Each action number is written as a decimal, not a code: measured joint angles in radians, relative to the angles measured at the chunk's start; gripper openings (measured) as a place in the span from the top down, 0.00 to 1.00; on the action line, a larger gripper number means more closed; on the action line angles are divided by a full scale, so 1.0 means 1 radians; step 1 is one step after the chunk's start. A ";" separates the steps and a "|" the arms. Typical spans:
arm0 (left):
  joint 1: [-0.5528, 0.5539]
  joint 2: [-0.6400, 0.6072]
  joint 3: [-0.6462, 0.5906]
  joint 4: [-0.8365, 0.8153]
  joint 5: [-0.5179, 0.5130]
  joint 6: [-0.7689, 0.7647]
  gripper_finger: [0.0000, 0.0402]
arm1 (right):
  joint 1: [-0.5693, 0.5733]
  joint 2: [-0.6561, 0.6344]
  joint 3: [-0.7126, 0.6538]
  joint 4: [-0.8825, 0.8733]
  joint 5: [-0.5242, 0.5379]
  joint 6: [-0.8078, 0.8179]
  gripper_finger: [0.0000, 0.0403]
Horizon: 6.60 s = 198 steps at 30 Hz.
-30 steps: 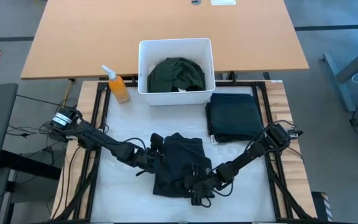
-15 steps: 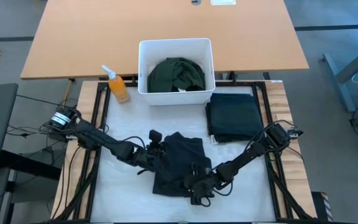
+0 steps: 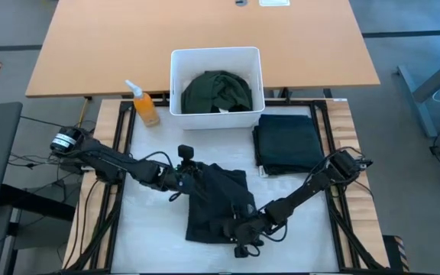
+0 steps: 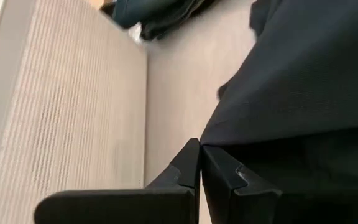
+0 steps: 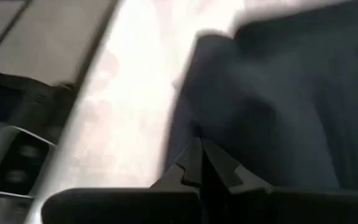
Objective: Fold laundry
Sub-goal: Fold the black shorts from the white laundry organizer
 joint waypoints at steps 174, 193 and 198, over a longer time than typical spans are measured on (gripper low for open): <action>-0.485 0.065 0.071 -0.045 0.396 -0.513 1.00 | 0.052 -0.010 0.006 -0.076 -0.036 -0.470 0.90; -0.268 0.073 0.070 0.010 0.471 -0.357 1.00 | 0.108 -0.009 0.040 -0.427 0.451 -0.843 0.38; -0.264 0.073 0.070 0.009 0.471 -0.353 1.00 | 0.104 -0.009 0.025 -0.454 0.456 -0.875 0.37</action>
